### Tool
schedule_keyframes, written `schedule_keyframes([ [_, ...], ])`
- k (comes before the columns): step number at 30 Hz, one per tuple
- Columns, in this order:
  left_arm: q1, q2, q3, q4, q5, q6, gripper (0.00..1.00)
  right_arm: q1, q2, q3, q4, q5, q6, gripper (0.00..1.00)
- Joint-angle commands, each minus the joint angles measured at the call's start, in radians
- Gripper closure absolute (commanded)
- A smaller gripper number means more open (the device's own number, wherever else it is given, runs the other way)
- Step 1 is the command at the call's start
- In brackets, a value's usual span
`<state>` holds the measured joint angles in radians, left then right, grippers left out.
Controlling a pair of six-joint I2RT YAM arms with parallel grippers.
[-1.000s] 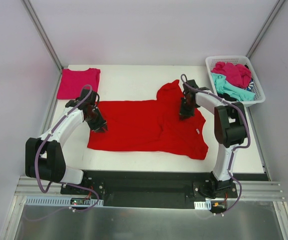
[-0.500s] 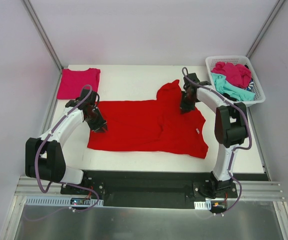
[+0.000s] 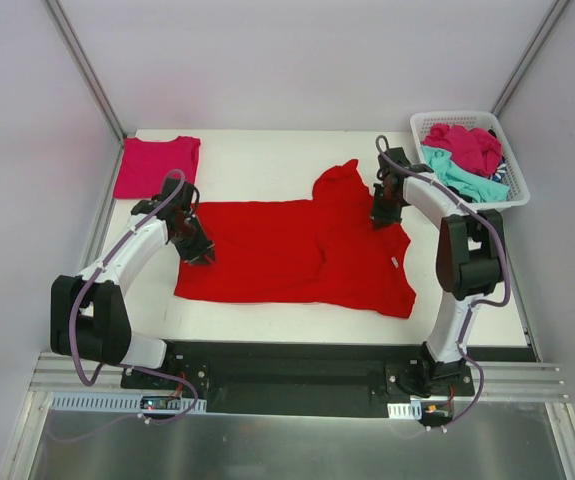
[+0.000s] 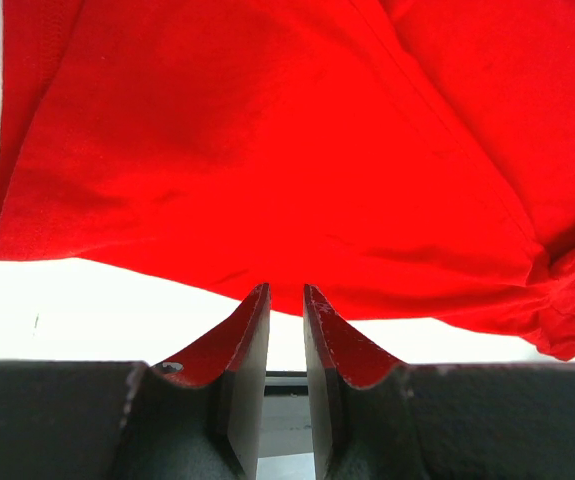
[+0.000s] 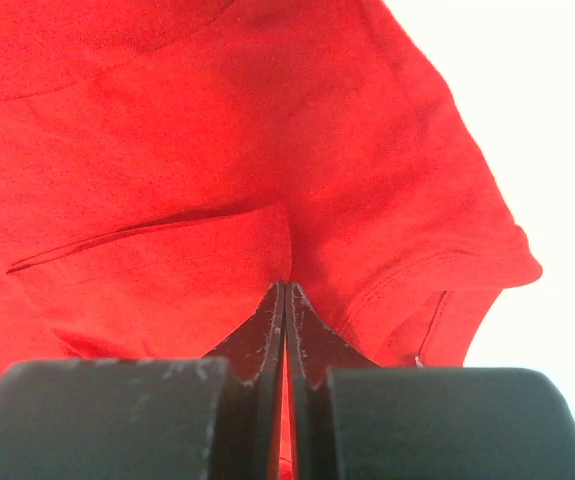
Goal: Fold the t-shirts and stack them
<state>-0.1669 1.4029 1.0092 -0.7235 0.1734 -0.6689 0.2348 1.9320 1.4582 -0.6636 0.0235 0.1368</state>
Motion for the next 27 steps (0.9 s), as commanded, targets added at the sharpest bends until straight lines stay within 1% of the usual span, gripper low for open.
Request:
schedule_keyframes([
  [1,-0.016,0.001,0.020,-0.027,-0.006,0.002,0.80,-0.020,-0.064,-0.004,-0.010,0.021,-0.016,0.99],
  [5,-0.016,-0.002,0.017,-0.027,-0.009,0.000,0.80,-0.022,-0.041,0.001,-0.002,0.013,-0.014,0.99],
  [7,-0.016,0.002,0.014,-0.025,-0.012,-0.001,0.80,-0.022,-0.019,0.007,-0.001,0.007,-0.014,0.97],
  [8,-0.016,0.005,0.014,-0.024,-0.015,-0.001,0.80,-0.022,0.008,0.013,-0.001,0.006,-0.014,0.94],
  [9,-0.016,0.008,0.012,-0.022,-0.014,0.000,0.80,-0.022,0.022,0.020,-0.005,-0.011,-0.016,0.78],
  [10,-0.017,0.013,0.012,-0.017,-0.015,-0.001,0.80,-0.022,0.036,0.027,-0.013,-0.008,-0.009,0.71],
  [12,-0.017,0.025,0.015,-0.008,-0.018,0.006,0.79,-0.020,0.050,0.022,-0.007,-0.002,0.001,0.61],
  [13,-0.017,0.033,0.023,-0.007,-0.023,0.009,0.79,-0.022,0.044,0.019,-0.002,0.001,0.003,0.60],
  [17,-0.017,0.080,0.115,-0.008,-0.012,0.034,0.76,-0.020,-0.010,0.031,-0.013,-0.005,0.006,0.58],
  [19,-0.017,0.137,0.216,-0.013,-0.003,0.043,0.75,-0.020,-0.033,0.080,-0.047,-0.002,-0.006,0.58],
  [20,-0.017,0.163,0.291,-0.025,0.001,0.052,0.75,-0.020,-0.033,0.100,-0.063,0.000,-0.011,0.58],
  [21,-0.017,0.212,0.325,-0.034,0.006,0.057,0.75,-0.020,-0.031,0.143,-0.094,0.009,-0.025,0.58],
  [23,-0.017,0.257,0.402,-0.050,0.017,0.055,0.75,-0.022,-0.025,0.171,-0.119,0.010,-0.035,0.58],
  [27,-0.017,0.369,0.489,-0.060,0.000,0.061,0.76,-0.022,-0.004,0.186,-0.122,0.000,-0.040,0.60],
])
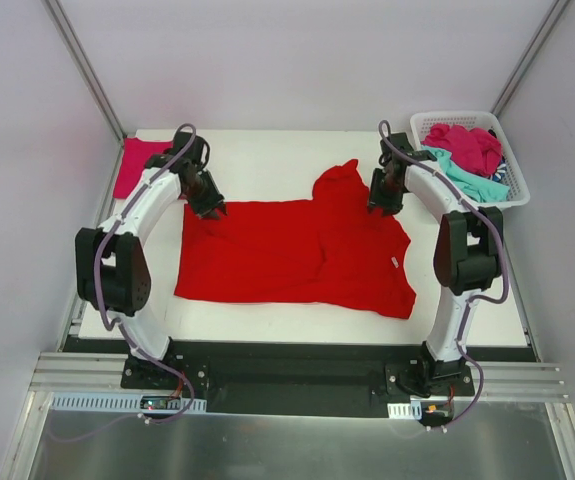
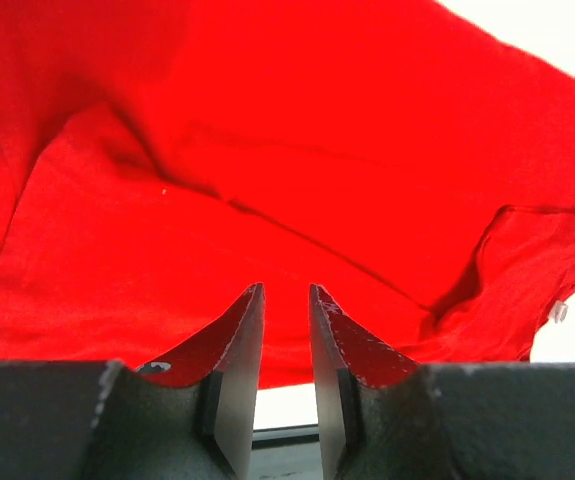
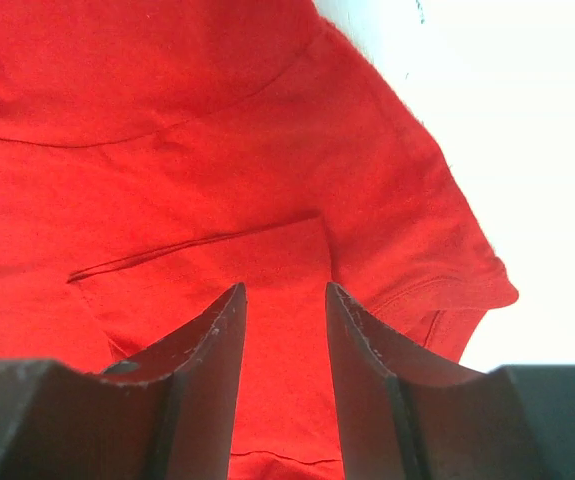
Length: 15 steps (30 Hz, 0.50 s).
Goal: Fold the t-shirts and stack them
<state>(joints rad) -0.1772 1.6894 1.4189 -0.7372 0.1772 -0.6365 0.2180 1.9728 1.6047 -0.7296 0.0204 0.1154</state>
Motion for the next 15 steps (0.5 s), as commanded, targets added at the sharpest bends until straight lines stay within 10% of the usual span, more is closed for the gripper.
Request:
schedule_keyframes([
  [1,-0.007,0.101,0.092,-0.045,-0.025,0.032,0.76,-0.005,-0.043,0.025,-0.048,0.001,-0.014,0.60],
  [15,0.002,0.458,0.301,-0.047,0.051,0.014,0.78,-0.012,0.087,0.056,0.010,-0.049,-0.002,0.62],
])
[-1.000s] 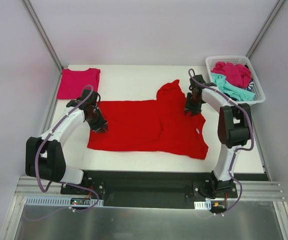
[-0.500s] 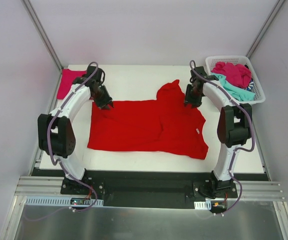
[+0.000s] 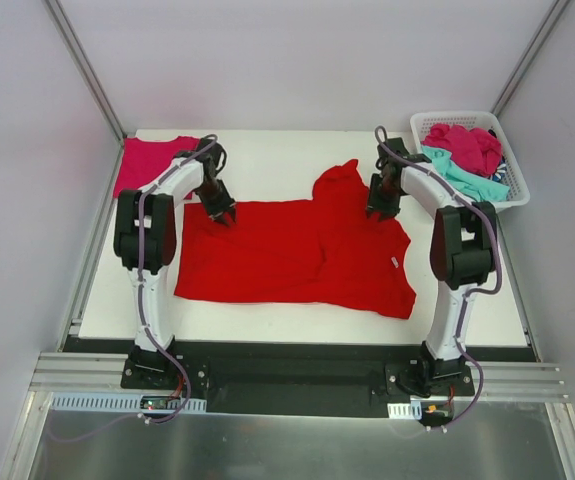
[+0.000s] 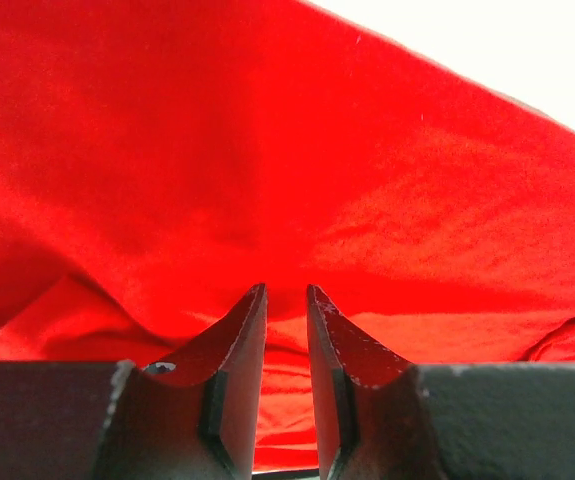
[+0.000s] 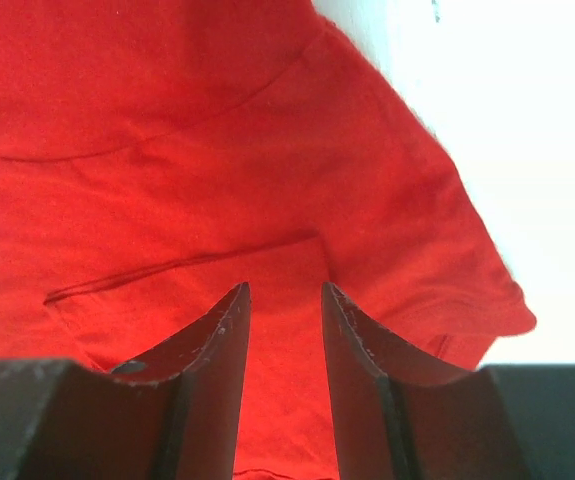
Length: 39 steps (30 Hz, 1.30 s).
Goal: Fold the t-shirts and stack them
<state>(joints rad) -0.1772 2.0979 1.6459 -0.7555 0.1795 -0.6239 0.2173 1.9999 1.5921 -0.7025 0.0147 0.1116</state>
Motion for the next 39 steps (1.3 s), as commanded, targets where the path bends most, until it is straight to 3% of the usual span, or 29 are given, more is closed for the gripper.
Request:
schedule_keyframes([
  [1,0.002,0.059,0.078,-0.028,0.057,0.000,0.78,-0.010,0.075,0.081,-0.026,-0.048,0.002,0.62],
  [11,0.031,0.079,-0.044,0.063,0.216,-0.043,0.78,-0.012,0.088,0.005,-0.032,-0.157,0.020,0.63],
  [25,0.064,-0.116,-0.432,0.217,0.190,-0.059,0.78,0.010,-0.144,-0.339,0.098,-0.222,0.049,0.64],
  [39,0.077,-0.311,-0.569,0.225,0.181,-0.065,0.78,0.037,-0.299,-0.426,0.080,-0.203,0.066,0.64],
])
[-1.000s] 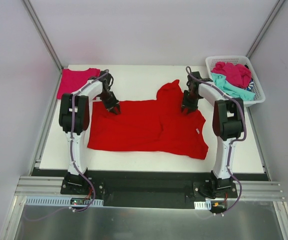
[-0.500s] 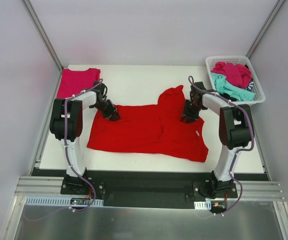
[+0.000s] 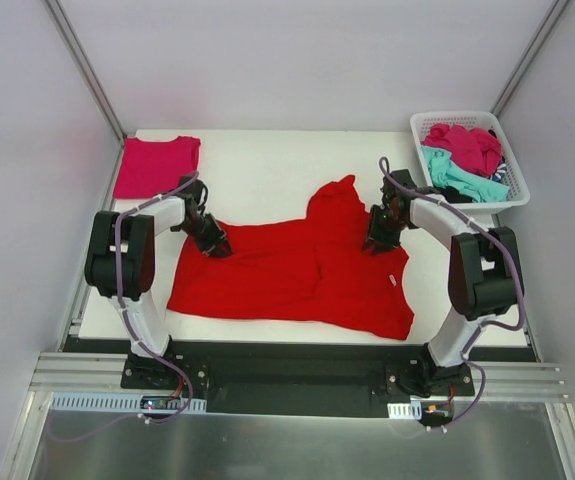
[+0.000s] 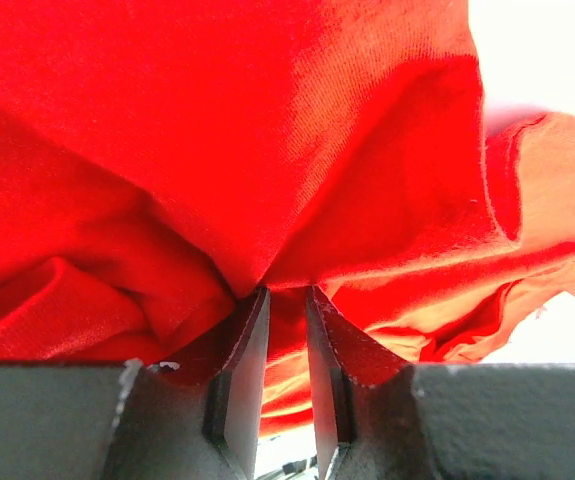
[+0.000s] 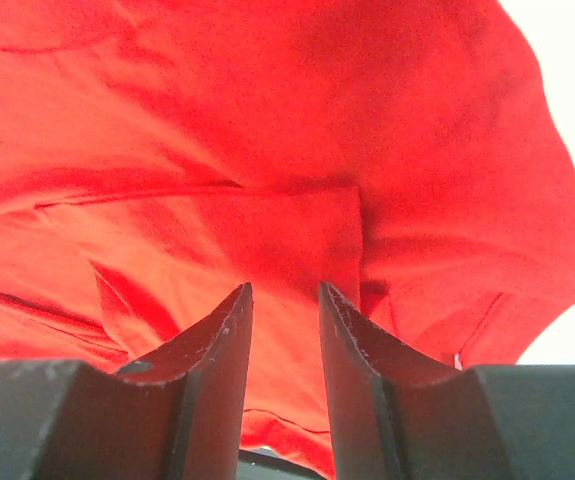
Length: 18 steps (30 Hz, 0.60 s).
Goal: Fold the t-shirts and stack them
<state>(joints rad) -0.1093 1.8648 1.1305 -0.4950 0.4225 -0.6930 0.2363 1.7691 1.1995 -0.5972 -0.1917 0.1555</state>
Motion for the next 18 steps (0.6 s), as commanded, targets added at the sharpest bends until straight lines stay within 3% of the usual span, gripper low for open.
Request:
schedule_keyframes([
  [1,0.010,-0.088,-0.063,-0.036,-0.065,0.004,0.78,0.021,-0.076,-0.037,-0.021,0.008,0.022,0.64],
  [6,0.011,-0.110,0.027,-0.076,-0.105,0.018,0.77,0.026,-0.050,0.081,-0.064,0.029,0.000,0.64],
  [12,0.010,-0.021,0.302,-0.188,-0.113,0.036,0.76,0.026,0.052,0.323,-0.179,0.043,-0.024,0.64],
  [18,0.008,0.091,0.518,-0.264,-0.143,0.041,0.76,0.015,0.262,0.606,-0.239,0.020,-0.050,0.64],
])
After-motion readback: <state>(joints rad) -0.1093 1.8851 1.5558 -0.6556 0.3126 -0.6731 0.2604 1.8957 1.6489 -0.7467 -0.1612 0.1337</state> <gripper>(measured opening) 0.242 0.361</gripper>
